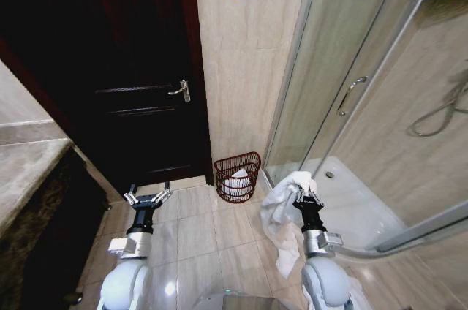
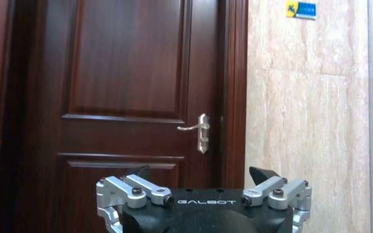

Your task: Discard the used towel into the hamper.

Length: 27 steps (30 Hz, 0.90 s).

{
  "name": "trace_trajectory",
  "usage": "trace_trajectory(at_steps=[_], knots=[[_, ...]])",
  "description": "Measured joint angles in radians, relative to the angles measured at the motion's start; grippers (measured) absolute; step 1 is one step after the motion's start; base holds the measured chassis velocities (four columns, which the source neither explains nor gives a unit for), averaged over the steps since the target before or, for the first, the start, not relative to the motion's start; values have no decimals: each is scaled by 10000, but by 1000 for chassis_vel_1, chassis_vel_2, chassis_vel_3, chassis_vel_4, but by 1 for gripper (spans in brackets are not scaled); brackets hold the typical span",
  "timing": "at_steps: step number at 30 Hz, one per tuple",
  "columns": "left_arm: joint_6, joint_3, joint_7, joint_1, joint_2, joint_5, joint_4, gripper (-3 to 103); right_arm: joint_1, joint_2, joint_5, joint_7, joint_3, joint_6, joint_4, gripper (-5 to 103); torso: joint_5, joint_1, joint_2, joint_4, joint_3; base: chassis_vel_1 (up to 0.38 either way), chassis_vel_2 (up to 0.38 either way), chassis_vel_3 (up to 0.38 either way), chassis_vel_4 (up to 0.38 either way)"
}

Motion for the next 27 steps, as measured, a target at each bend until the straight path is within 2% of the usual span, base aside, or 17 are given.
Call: trace_trajectory(at_steps=[8, 20, 27], knots=[[363, 89, 4, 61, -24, 27, -166, 100, 62, -12, 7, -1, 0, -8, -45, 5, 0, -1, 0, -2, -1, -132, 124, 127, -135], [108, 467, -270, -40, -26, 326, -64, 100, 133, -29, 65, -6, 31, 53, -70, 5, 3, 5, -2, 0, 2, -80, 139, 129, -77], [244, 608, -325, 98, -30, 462, -267, 100, 188, -112, 322, -174, 200, -48, 418, 5, 2, -5, 0, -1, -1, -5, 4, 7, -2]])
